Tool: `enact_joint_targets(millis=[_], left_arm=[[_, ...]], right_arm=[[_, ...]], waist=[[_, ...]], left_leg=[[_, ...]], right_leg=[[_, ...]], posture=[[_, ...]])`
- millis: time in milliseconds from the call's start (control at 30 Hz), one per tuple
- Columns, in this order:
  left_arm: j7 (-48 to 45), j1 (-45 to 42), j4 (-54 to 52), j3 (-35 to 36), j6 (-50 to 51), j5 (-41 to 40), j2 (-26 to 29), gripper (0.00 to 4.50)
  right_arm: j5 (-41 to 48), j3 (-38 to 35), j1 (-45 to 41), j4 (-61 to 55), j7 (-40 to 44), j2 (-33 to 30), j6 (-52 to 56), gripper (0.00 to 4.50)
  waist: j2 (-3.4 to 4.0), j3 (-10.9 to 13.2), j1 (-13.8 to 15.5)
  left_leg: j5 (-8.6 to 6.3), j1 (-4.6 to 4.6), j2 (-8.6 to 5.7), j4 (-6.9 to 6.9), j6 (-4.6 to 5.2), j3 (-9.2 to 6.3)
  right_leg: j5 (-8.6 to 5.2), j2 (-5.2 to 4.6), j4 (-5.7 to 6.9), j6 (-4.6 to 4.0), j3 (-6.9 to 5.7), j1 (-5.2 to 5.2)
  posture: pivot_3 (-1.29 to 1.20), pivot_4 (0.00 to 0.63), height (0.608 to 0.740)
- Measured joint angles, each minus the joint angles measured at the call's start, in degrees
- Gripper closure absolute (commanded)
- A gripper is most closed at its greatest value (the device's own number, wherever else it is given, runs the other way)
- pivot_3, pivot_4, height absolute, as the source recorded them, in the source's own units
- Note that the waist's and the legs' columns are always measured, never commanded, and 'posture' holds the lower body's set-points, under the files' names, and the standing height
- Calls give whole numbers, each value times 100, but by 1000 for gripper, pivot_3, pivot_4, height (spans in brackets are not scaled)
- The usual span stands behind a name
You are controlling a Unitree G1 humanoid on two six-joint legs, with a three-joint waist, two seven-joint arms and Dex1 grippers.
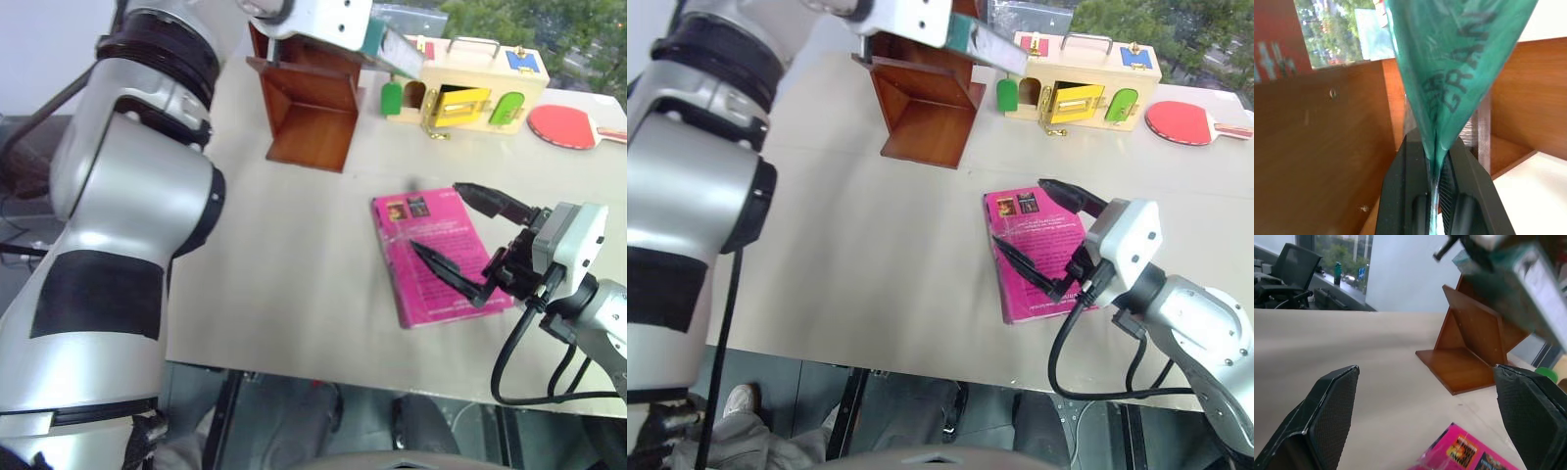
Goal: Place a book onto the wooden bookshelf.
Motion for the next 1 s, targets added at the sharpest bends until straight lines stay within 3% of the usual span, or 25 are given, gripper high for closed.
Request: enact_joint_targets(millis=[133,367,733,1000], left_arm=[[-338,-239,81,146,23,-41,-153,4478],[-492,-276,92,236,275,-30,-178,4478],[-1034,-81,38,339,527,-57,382,4478],[-1050,157,-236,355,755,-6,486,4478]], right_arm=[[-133,103,-114,44,57,141,39,0],[-401,237,-316,188,209,396,57,0],[-434,435,-1356,727,356,712,335,0],[-1017,315,-2049,1366,-321,960,628,0]], waist=[[-2,2,-48],[-1,2,-175],[9,9,-216],[12,9,-283]], left_leg=[[1,-70,0,29,-2,2],[1,-68,-1,30,-2,7],[1,-69,-1,68,-2,25],[2,-66,0,86,-4,32]], right_leg=[[0,0,41,0,3,-76],[0,-1,51,0,10,-81],[0,1,107,-1,26,-97],[0,4,137,-1,35,-107]], posture=[[0,150,740],[0,150,740],[0,150,740],[0,150,740]])
